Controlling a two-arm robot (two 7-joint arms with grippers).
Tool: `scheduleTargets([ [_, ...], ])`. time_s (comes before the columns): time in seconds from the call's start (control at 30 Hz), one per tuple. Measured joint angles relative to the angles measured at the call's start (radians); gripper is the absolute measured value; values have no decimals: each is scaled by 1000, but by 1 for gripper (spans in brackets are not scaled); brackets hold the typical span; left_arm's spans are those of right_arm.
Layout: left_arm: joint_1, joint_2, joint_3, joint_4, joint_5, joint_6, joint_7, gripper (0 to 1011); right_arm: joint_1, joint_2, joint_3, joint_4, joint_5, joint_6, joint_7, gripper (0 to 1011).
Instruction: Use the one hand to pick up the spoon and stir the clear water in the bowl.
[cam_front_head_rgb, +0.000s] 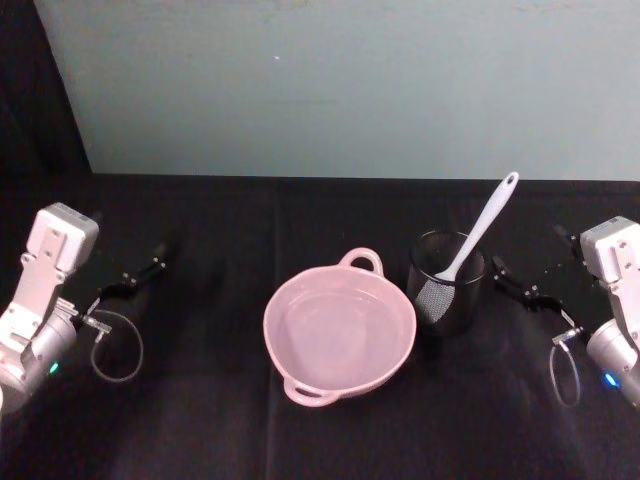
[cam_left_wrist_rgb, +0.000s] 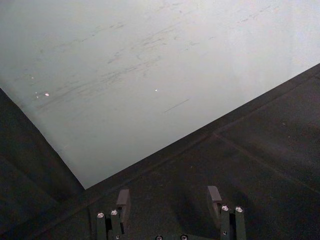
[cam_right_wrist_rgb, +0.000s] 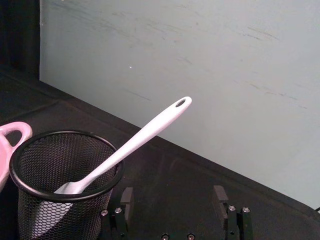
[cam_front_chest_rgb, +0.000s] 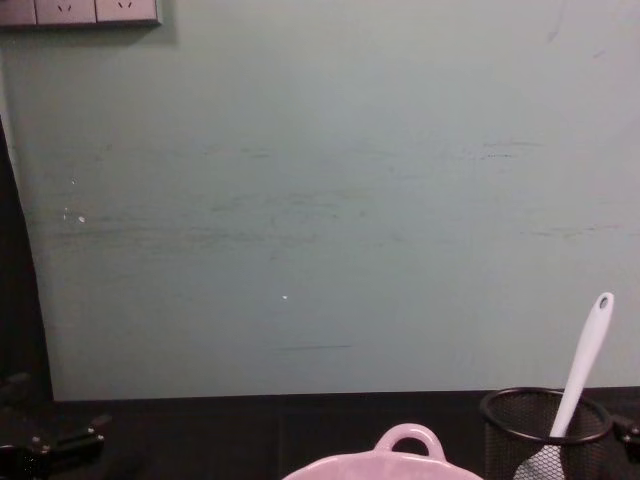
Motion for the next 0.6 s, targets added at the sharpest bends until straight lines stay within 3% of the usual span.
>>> scheduleTargets([
  [0.43, 0, 0, 0, 0, 0, 0, 0, 1005, 0, 0, 0, 0, 0, 0, 0, 1004],
  [0.57, 0, 0, 0, 0, 0, 0, 0, 1005, -22, 7, 32, -23, 19, 7, 5, 1004],
  [0.6, 0, 0, 0, 0, 0, 0, 0, 1005, -36, 10, 50, -36, 42, 13, 15, 1004],
])
